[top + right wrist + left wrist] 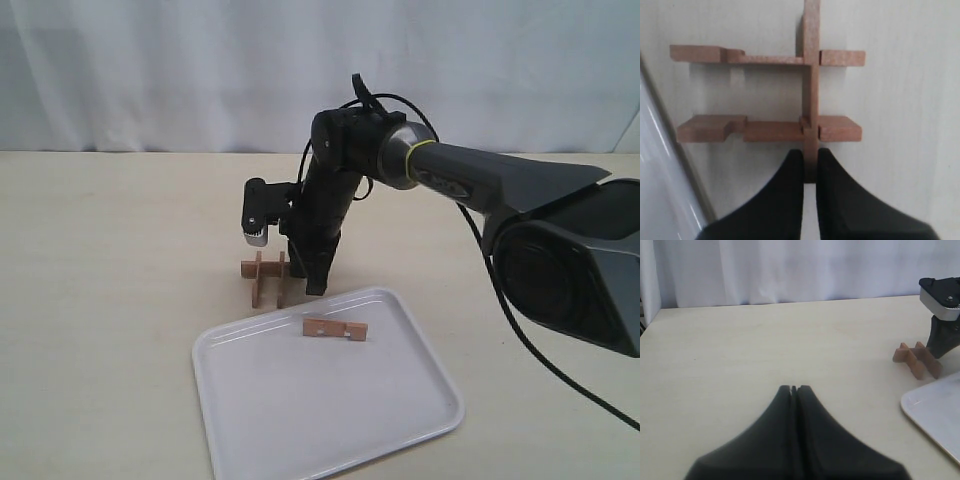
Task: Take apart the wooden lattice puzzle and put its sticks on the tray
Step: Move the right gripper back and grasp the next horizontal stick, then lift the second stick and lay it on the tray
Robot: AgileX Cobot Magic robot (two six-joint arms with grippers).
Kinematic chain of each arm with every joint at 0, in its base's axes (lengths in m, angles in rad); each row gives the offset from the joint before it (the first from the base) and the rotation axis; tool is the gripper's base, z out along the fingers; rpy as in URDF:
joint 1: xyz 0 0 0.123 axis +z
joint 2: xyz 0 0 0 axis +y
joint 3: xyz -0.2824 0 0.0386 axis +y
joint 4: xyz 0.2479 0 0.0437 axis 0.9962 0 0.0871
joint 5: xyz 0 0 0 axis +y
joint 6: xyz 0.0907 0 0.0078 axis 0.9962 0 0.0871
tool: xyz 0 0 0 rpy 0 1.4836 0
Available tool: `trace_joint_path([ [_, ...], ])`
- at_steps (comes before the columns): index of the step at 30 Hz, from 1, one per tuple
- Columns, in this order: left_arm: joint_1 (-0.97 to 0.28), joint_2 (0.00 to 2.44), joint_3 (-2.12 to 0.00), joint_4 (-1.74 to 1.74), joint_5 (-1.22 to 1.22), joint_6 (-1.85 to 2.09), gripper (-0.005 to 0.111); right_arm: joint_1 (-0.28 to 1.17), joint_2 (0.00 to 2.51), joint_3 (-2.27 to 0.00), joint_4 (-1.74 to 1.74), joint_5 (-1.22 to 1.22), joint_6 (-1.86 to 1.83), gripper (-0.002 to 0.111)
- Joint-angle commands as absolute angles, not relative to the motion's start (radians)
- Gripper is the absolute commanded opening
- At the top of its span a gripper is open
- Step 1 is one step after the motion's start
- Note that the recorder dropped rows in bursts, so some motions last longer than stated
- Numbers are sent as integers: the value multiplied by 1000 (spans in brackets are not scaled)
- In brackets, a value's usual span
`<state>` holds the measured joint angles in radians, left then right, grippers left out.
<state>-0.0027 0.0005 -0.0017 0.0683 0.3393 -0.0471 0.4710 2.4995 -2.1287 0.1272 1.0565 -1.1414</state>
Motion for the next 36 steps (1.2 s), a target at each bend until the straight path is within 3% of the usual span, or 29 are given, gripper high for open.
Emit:
trace_joint_path([
  [1,-8,0,0,68,325,-50,0,468,2468,-2127,117,1074,-1141,4],
  [21,-8,0,0,68,325,-50,0,468,2340,-2127,113,1209,-1071,4],
  [28,-8,0,0,68,325,-50,0,468,2253,-2125,40,1221,-785,4],
  [36,-8,0,0,68,325,-50,0,560,2074,-1883,-14,1221,-767,4],
])
